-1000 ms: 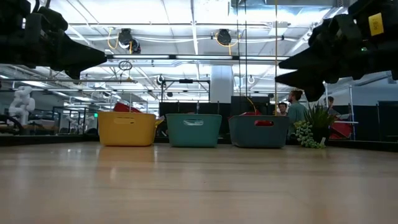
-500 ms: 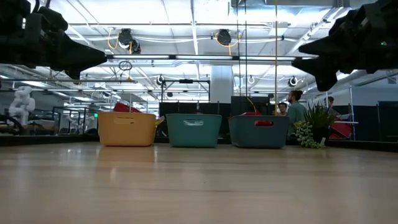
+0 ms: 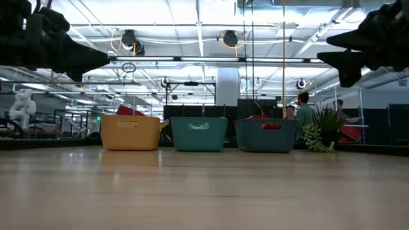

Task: Sort candy
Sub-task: Return to Home Position

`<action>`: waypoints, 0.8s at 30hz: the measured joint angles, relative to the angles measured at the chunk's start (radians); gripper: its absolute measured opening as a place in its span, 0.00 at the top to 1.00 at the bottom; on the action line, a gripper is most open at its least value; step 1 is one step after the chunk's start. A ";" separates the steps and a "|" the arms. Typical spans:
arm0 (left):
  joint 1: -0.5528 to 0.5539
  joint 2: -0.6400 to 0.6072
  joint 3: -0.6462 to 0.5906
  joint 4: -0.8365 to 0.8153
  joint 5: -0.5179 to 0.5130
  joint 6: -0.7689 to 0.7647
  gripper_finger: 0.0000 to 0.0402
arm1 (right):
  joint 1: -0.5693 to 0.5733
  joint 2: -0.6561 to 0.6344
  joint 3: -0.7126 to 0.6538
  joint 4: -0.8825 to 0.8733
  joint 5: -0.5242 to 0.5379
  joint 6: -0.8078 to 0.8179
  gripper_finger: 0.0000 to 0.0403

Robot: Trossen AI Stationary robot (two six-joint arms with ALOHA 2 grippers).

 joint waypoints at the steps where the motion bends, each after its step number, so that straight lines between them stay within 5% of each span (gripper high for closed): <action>1: 0.000 0.000 0.000 0.000 0.000 0.000 0.72 | 0.000 0.000 0.003 -0.006 0.004 0.000 0.51; 24: 0.000 0.000 0.000 0.000 0.003 0.000 0.72 | -0.003 0.064 0.009 -0.078 0.006 -0.183 0.51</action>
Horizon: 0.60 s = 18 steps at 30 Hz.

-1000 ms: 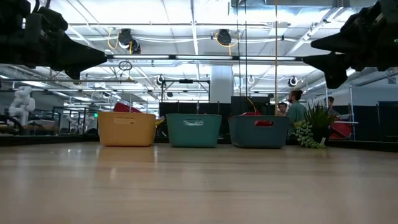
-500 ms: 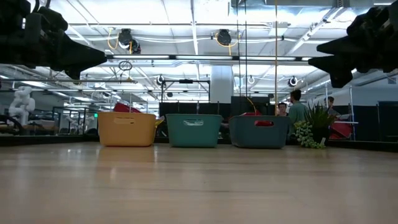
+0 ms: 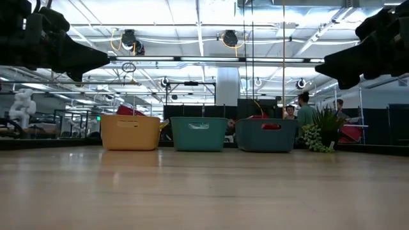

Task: Sort candy
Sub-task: Return to Home Position

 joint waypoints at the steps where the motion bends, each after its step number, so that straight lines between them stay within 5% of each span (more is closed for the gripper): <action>1: 0.000 0.000 0.000 0.000 0.000 0.000 0.72 | 0.000 0.006 0.000 0.000 0.000 -0.001 0.51; 18: 0.000 0.000 0.000 0.000 0.000 0.000 0.72 | 0.000 0.019 0.000 0.000 -0.001 0.038 0.51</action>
